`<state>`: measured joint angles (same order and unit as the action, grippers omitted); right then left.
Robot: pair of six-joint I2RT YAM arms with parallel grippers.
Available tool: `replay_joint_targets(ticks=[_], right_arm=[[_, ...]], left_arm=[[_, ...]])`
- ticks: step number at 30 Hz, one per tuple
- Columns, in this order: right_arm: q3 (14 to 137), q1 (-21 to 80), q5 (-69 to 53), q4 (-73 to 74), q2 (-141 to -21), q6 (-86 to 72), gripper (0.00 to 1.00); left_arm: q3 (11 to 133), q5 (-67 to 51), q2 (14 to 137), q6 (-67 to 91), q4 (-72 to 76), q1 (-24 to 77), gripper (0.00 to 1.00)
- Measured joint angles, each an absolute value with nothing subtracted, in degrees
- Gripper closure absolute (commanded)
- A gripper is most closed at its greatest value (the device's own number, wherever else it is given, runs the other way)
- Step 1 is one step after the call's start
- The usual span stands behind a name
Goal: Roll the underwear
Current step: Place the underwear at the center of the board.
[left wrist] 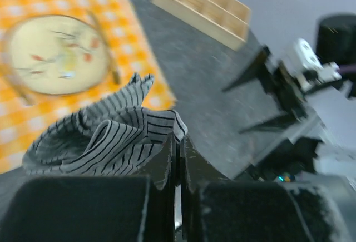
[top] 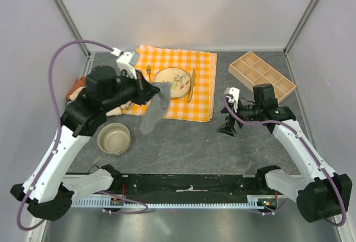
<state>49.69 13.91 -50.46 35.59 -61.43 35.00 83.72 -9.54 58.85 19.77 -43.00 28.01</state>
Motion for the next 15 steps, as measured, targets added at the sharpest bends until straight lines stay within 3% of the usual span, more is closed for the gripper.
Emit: replay_joint_targets(ticks=[8,13,14,15], right_arm=[[49.7,5.0,-56.2,38.0,-59.3,36.9,0.02],[49.7,2.5,-56.7,37.7,-59.1,36.1,0.02],[49.7,2.4,-56.5,37.4,-59.1,35.7,0.02],[49.7,2.4,-56.5,37.1,-59.3,35.4,0.02]], left_arm=[[76.3,-7.6,66.3,28.5,-29.0,50.2,0.98],[63.6,-3.9,69.4,32.0,-18.1,50.1,0.98],[59.2,-3.6,69.7,33.0,-16.0,48.3,0.96],[55.3,-3.5,70.4,34.0,-14.9,46.2,0.76]])
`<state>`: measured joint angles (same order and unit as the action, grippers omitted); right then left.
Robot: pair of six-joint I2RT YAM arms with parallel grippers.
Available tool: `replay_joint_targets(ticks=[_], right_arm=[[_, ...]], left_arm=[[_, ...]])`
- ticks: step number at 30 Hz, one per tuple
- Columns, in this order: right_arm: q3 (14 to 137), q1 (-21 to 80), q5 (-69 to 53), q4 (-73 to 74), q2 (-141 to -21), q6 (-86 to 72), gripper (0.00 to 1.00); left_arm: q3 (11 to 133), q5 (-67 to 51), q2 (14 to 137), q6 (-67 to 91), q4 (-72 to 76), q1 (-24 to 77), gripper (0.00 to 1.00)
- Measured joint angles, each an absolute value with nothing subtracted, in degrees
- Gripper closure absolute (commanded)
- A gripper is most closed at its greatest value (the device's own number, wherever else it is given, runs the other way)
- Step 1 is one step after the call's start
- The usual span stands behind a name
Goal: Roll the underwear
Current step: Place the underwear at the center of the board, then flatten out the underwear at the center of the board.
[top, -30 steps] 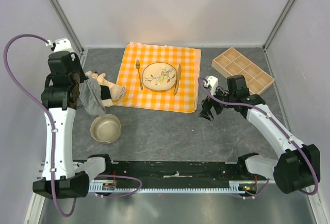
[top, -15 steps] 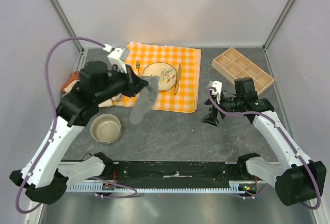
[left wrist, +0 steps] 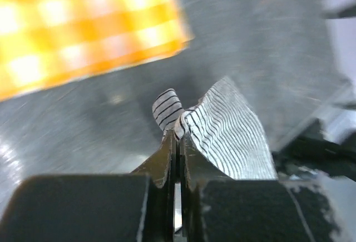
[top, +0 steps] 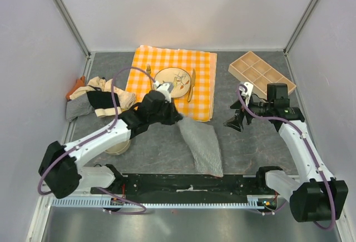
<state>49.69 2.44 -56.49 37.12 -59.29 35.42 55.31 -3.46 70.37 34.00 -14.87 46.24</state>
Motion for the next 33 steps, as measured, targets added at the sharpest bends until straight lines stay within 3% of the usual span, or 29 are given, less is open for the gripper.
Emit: replay_joint_targets(ticks=[2,3,7,14,21,29,32,33], right_arm=[[49.7,2.4,-56.5,36.8,-59.9,35.1,0.02],[49.6,2.4,-56.4,36.8,-60.3,35.0,0.02],[49.2,4.4,-56.2,37.2,-61.2,37.7,0.02],[44.4,19.8,-55.8,47.7,-62.1,64.9,0.04],[43.9,34.2,-42.8,51.5,-66.2,79.2,0.27],[41.2,45.3,-31.8,52.2,-68.3,81.6,0.36],[39.8,46.4,-28.5,51.3,-68.3,81.2,0.48],[39.6,46.7,-27.6,50.9,-68.4,80.9,0.58]], left_arm=[[47.9,-3.3,71.4,35.4,-12.3,42.2,0.55],[44.2,-3.0,71.6,36.3,-12.0,39.9,0.4],[36.8,-0.5,68.2,37.7,-15.5,36.4,0.25],[37.3,1.4,46.6,36.8,-16.6,36.5,0.22],[33.2,0.9,36.7,37.3,-17.8,36.5,0.22],[26.5,0.8,31.4,39.2,-21.7,36.5,0.22],[26.5,0.5,30.8,39.4,-22.4,36.5,0.22],[26.5,0.1,30.6,39.5,-22.5,36.5,0.23]])
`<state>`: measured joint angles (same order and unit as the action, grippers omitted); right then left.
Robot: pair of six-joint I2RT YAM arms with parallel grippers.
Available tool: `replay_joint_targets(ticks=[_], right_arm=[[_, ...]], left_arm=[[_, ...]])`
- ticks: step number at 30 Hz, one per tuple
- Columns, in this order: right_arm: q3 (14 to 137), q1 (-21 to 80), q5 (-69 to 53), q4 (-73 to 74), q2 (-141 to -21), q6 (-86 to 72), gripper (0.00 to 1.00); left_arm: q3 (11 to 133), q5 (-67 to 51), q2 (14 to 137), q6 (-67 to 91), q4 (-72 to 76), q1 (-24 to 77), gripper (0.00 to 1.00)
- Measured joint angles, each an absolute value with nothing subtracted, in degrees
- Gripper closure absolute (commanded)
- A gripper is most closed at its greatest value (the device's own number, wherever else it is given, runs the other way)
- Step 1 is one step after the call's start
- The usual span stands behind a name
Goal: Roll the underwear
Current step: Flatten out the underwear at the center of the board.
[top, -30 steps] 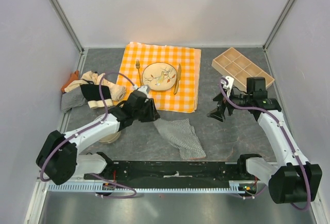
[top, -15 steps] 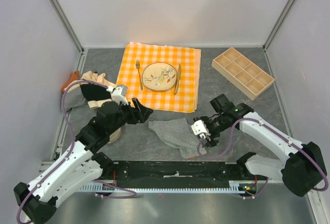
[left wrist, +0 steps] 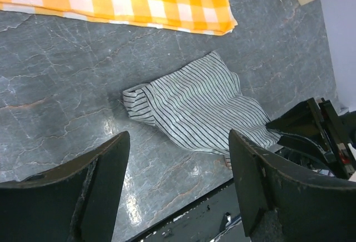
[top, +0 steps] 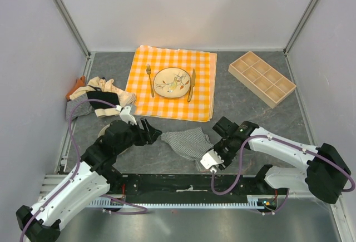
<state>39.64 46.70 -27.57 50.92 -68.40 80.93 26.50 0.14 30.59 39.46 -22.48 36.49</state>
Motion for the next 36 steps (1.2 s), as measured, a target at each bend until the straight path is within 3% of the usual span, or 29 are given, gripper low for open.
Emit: replay_joint_targets(ticks=[2,3,6,15,21,24,27,32,36], right_arm=[[39.6,47.2,-26.3,50.0,-68.6,80.4,0.7],[39.6,47.6,-26.0,49.5,-68.8,79.7,0.84],[39.6,48.3,-25.8,48.4,-69.0,77.7,1.0],[50.7,48.5,-31.6,50.5,-70.0,64.3,1.0],[59.5,44.9,-38.9,50.2,-76.0,53.6,0.89],[59.5,43.3,-40.2,49.8,-80.2,50.5,0.87],[58.0,43.3,-40.3,48.7,-84.1,48.1,0.79],[55.7,43.3,-40.2,48.5,-86.3,47.3,0.78],[55.5,43.3,-40.3,48.5,-86.4,47.4,0.66]], left_arm=[[26.5,-0.3,30.3,39.6,-22.6,36.5,0.23],[26.5,-0.5,30.3,39.6,-22.7,36.5,0.23],[26.5,-0.9,30.1,39.7,-22.7,36.5,0.23],[26.5,-4.4,28.5,39.7,-22.7,36.5,0.24],[26.5,-8.3,27.7,39.7,-22.5,36.5,0.26],[26.1,-11.0,27.7,39.7,-21.6,36.5,0.28],[24.6,-13.4,27.9,39.7,-20.4,36.5,0.28],[21.6,-16.1,28.1,39.7,-19.4,36.5,0.29],[20.8,-17.3,28.3,39.7,-19.0,36.5,0.29]])
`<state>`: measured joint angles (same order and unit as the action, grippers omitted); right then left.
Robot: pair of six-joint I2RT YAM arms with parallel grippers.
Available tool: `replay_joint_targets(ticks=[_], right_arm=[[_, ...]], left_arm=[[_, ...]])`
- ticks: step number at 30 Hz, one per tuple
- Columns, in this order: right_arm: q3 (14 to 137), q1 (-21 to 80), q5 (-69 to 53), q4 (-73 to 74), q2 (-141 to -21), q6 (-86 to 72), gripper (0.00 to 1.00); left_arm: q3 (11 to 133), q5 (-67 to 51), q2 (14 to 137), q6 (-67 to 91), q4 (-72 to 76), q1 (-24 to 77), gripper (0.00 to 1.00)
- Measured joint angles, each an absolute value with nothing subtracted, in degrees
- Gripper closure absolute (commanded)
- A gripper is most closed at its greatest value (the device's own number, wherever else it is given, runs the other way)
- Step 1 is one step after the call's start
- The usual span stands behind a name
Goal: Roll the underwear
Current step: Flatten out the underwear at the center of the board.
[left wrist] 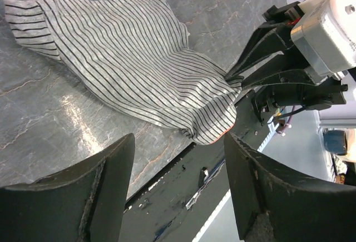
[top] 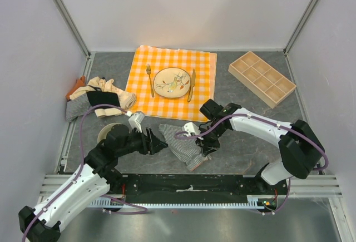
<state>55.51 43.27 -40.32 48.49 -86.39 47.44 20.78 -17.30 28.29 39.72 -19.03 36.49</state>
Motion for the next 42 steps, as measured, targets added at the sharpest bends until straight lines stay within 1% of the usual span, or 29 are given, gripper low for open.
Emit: replay_joint_targets(ticks=[2,3,7,8,9,11,13,14,16,17,19,20,23,26,27,28,29,33,38,42], right_arm=[[55.5,43.3,-40.5,48.5,-86.5,47.9,0.65],[55.5,43.3,-40.6,48.6,-86.7,48.2,0.66],[56.1,43.8,-40.8,49.7,-87.9,50.3,0.78],[56.5,44.1,-40.8,50.0,-88.3,50.7,0.9],[56.9,44.4,-40.9,50.3,-88.6,51.0,0.95],[58.2,45.0,-41.3,51.0,-89.6,51.8,1.0],[59.4,45.5,-41.8,51.7,-90.4,52.1,0.98],[60.4,45.6,-42.2,52.4,-91.0,52.0,0.95],[63.4,45.8,-43.0,53.8,-92.0,51.7,0.95],[65.4,45.9,-43.7,54.5,-92.5,51.1,0.88],[69.1,45.9,-44.8,55.0,-93.0,50.0,0.8],[71.1,45.9,-45.7,55.3,-93.3,49.2,0.79],[75.4,45.8,-47.6,55.0,-94.2,47.5,0.81],[76.2,45.9,-47.8,54.5,-96.2,46.0,0.82],[75.8,45.9,-47.7,53.9,-97.3,45.3,0.85],[75.3,45.9,-47.5,53.4,-98.2,44.8,0.98],[74.6,45.9,-47.3,53.0,-99.3,44.3,1.0],[73.3,45.8,-46.4,52.7,-102.2,43.0,1.0],[73.7,45.9,-46.8,52.6,-102.4,41.9,1.0],[79.0,45.8,-47.2,53.2,-102.3,39.0,1.0]], left_arm=[[20.7,-18.1,28.4,39.7,-18.5,36.5,0.29],[20.7,-18.2,28.4,39.7,-18.3,36.5,0.29],[20.7,-19.0,28.4,39.8,-17.6,36.5,0.3],[20.7,-19.3,28.4,39.8,-17.5,36.5,0.3],[20.7,-19.6,28.4,39.8,-17.4,36.5,0.3],[20.7,-19.8,28.1,40.1,-17.4,36.5,0.3],[20.6,-20.0,27.7,40.2,-17.4,36.5,0.3],[20.6,-20.1,27.5,40.2,-17.4,36.5,0.31],[20.6,-20.3,26.9,40.3,-17.4,36.5,0.31],[20.6,-20.7,26.4,40.3,-17.3,36.5,0.31],[20.5,-21.6,25.2,40.3,-17.0,36.5,0.31],[20.5,-21.8,24.6,40.3,-16.8,36.5,0.31],[20.5,-22.7,21.6,40.3,-16.3,36.5,0.3],[20.4,-22.8,19.4,40.5,-15.9,36.5,0.31],[20.2,-22.7,19.1,40.6,-15.8,36.5,0.31],[20.0,-22.8,19.1,40.7,-15.8,36.5,0.31],[19.7,-22.7,19.1,40.9,-15.7,36.5,0.31],[18.4,-22.7,19.2,41.3,-16.0,36.5,0.3],[18.3,-22.7,19.4,41.6,-16.1,36.5,0.3],[18.3,-22.7,19.1,41.6,-16.2,36.5,0.31]])
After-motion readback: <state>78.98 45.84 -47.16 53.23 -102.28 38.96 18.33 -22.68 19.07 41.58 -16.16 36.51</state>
